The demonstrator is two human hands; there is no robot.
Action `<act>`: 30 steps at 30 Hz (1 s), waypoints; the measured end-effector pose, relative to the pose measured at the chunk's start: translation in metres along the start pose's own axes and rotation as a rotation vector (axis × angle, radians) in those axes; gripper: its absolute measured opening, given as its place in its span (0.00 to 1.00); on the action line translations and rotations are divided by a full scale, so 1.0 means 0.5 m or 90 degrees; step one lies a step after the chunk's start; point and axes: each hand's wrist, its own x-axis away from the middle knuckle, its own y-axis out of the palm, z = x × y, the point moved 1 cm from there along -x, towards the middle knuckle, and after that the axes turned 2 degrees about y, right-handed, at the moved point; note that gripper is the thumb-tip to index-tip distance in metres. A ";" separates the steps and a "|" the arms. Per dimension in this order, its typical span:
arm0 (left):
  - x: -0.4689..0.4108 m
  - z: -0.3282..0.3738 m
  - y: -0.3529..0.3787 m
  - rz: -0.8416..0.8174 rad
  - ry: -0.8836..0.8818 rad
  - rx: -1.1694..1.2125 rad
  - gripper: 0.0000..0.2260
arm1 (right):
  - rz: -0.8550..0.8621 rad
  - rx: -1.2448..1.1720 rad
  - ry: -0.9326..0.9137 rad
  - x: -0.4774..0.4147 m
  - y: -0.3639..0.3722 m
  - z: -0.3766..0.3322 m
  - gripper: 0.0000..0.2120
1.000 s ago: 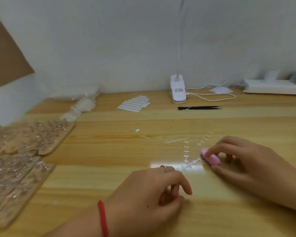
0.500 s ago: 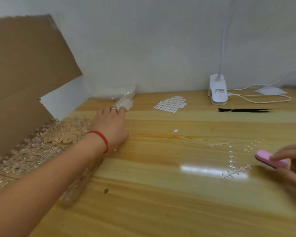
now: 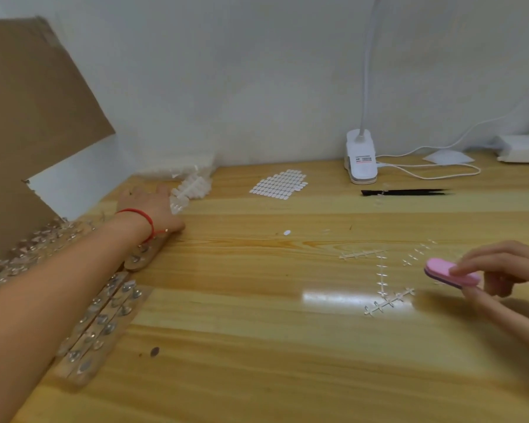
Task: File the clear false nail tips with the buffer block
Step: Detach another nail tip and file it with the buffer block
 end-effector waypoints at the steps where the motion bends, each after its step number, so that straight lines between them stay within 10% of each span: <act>1: -0.004 0.000 -0.001 -0.001 0.000 -0.004 0.33 | 0.002 -0.003 -0.007 0.000 0.001 0.002 0.12; 20: -0.001 0.026 -0.020 -0.094 0.043 0.193 0.47 | 0.166 -0.187 0.162 -0.008 -0.006 0.007 0.15; 30: 0.303 0.270 -0.135 0.007 0.558 0.167 0.30 | 0.172 -0.239 0.229 -0.011 -0.011 0.009 0.11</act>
